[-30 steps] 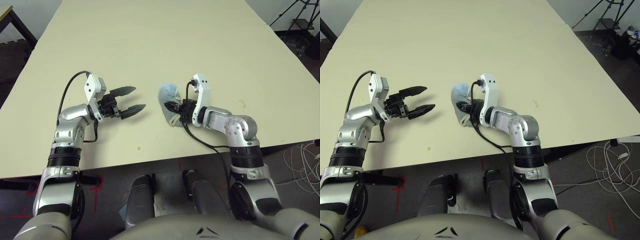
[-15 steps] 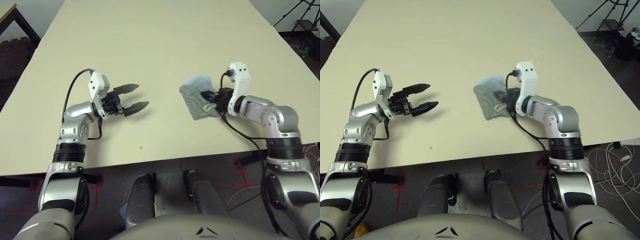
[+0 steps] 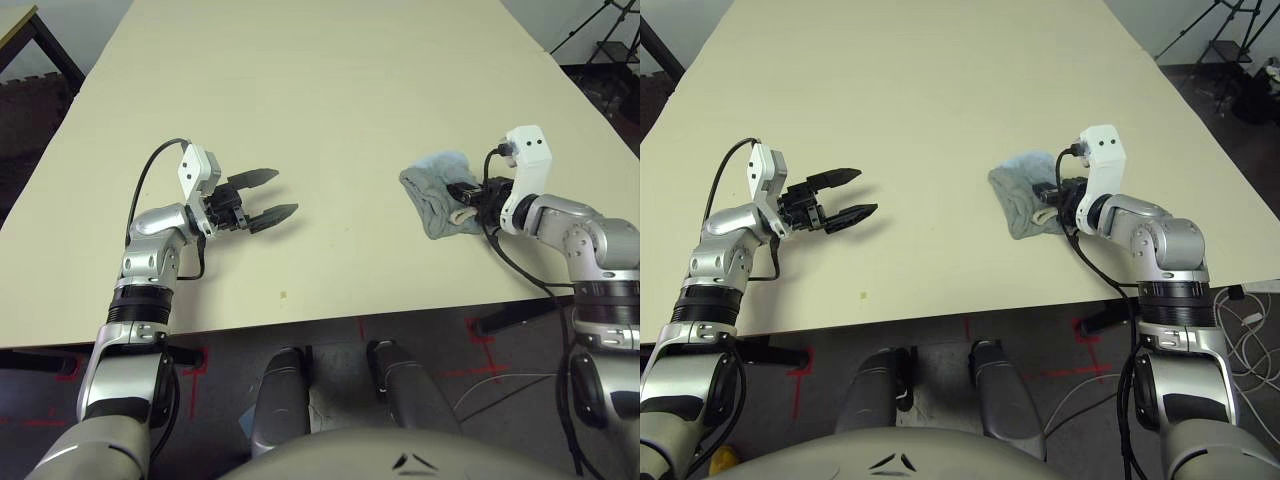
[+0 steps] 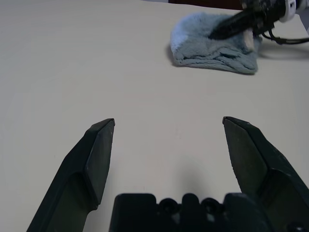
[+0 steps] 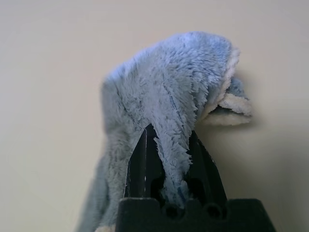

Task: Wipe the water off the table with a rag.

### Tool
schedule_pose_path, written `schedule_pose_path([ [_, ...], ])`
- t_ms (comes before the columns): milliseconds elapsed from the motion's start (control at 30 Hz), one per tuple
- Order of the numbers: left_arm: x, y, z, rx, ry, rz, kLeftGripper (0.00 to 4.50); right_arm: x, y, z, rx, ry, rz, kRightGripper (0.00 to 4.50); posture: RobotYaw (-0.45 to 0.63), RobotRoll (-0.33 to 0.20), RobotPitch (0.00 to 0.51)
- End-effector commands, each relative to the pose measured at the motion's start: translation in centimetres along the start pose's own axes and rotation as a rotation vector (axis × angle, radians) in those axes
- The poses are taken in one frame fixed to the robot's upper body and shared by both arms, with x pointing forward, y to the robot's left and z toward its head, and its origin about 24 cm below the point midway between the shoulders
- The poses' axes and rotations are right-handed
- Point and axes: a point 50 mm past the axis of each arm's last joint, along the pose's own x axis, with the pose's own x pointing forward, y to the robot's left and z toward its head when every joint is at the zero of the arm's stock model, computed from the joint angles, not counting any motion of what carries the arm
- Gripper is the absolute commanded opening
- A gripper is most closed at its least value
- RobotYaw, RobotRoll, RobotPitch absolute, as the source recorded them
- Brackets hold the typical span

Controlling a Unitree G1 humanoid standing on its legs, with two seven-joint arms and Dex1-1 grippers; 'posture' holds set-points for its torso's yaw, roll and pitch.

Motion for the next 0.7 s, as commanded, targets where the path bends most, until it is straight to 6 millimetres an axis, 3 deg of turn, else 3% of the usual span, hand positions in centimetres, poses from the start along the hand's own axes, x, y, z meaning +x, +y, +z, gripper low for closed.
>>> schedule_pose_path([
  [33,0.1,0.0,-0.4,-0.006,0.021,-0.009,4.50,-0.7,-0.7,2.0,0.022,-0.069,-0.015,0.16,-0.20,0.000,0.160],
  [167,0.3,0.0,-0.4,-0.004,0.018,-0.010,4.50,-1.0,-2.5,2.7,-0.025,-0.060,-0.088,0.16,-0.20,0.000,0.159],
  [467,0.6,0.1,-0.4,-0.001,0.010,-0.013,4.50,-0.6,-5.5,0.6,-0.097,0.028,-0.198,0.16,-0.20,0.000,0.149],
  [700,0.5,0.0,-0.4,0.002,0.012,-0.012,4.50,-0.1,-6.7,-0.3,-0.189,0.043,-0.265,0.16,-0.19,0.000,0.148],
])
